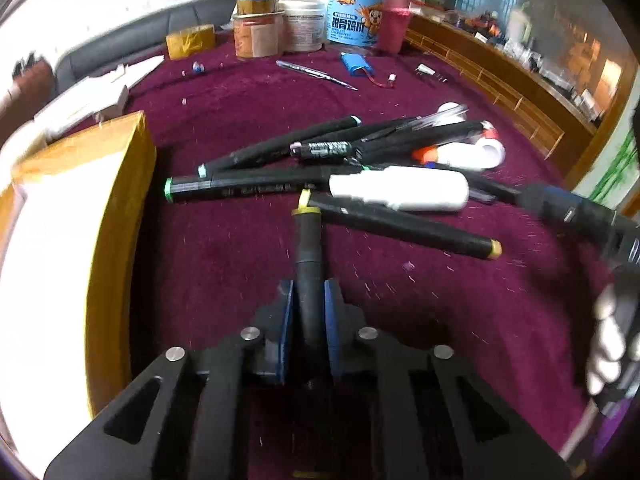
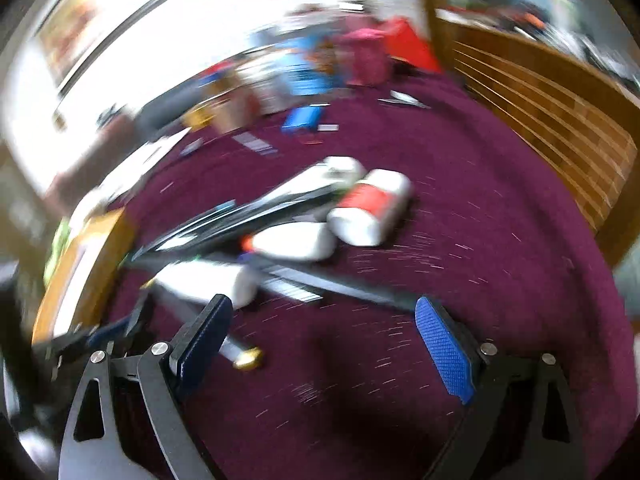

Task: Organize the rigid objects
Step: 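Grasp a black yellow-capped marker with the left tool while the right tool grasps another black marker, then carry both markers into the yellow-rimmed white tray and open both tools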

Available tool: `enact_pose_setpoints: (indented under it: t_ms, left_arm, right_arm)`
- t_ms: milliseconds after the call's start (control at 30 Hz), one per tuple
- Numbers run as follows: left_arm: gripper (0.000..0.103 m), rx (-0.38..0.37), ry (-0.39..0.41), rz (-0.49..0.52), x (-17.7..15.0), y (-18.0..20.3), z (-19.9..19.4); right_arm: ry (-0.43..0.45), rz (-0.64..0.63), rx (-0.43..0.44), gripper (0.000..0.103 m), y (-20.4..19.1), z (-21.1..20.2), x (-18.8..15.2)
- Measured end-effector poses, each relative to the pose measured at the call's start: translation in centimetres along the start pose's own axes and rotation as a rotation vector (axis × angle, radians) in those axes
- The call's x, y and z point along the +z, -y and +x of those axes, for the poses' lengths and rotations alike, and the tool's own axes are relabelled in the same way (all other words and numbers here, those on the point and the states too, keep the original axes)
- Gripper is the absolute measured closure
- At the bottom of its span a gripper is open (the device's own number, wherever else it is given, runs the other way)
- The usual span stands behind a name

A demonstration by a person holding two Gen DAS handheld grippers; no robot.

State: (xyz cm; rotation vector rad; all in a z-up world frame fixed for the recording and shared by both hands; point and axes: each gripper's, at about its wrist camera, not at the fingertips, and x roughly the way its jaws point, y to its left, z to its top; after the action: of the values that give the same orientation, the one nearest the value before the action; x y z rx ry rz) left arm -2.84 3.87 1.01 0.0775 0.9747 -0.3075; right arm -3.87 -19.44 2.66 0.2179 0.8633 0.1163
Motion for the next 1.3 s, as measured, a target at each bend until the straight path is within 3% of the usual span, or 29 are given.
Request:
enact_pose_setpoints:
  t_ms: [133, 200, 233, 267, 333, 500, 700, 833, 1067, 1167, 1300]
  left_arm:
    - [0.091, -0.063, 0.048, -0.035, -1.0, -0.7, -2.2]
    - [0.091, -0.098, 0.077, -0.059, -1.5, -1.2, -3.6]
    - [0.091, -0.124, 0.094, -0.073, -1.8, -1.6, -4.4]
    - [0.091, -0.139, 0.104, -0.082, -2.0, -1.8, -5.0]
    - [0.091, -0.160, 0.119, -0.097, -2.3, -2.1, -5.7]
    - [0.091, -0.221, 0.149, -0.145, -3.2, -3.5, -7.2]
    - [0.091, -0.261, 0.192, -0.163, -4.0, -4.6, -8.9]
    - [0.091, -0.296, 0.225, -0.187, -4.5, -6.1, -10.7]
    - [0.091, -0.344, 0.277, -0.255, -4.3, -10.2, -13.2]
    - [0.091, -0.344, 0.291, -0.288, -4.2, -12.2, -13.9]
    - [0.091, -0.311, 0.266, -0.282, -3.7, -14.2, -14.5]
  right_arm:
    - [-0.116, -0.233, 0.048, 0.015, -4.7, 2.0, -0.2]
    - [-0.163, -0.328, 0.038, 0.028, -6.7, 3.7, -0.8]
    - [-0.190, -0.352, 0.034, 0.039, -7.4, 4.6, -1.0]
    - [-0.217, -0.365, 0.023, 0.043, -8.0, 5.5, -1.3]
    - [-0.189, -0.408, -0.006, 0.047, -9.2, 5.8, -1.3]
    - [-0.200, -0.415, 0.015, 0.053, -10.8, 6.8, -0.8]
    - [-0.216, -0.413, 0.067, 0.088, -12.5, 7.1, -0.9]
    - [-0.218, -0.347, 0.142, 0.090, -12.5, 4.7, -1.4]
    - [-0.167, -0.240, 0.361, 0.089, -14.0, -0.8, -0.4]
    - [-0.197, -0.212, 0.465, 0.089, -16.4, -0.8, 0.6]
    - [-0.215, -0.232, 0.500, 0.089, -20.6, 0.6, 1.5]
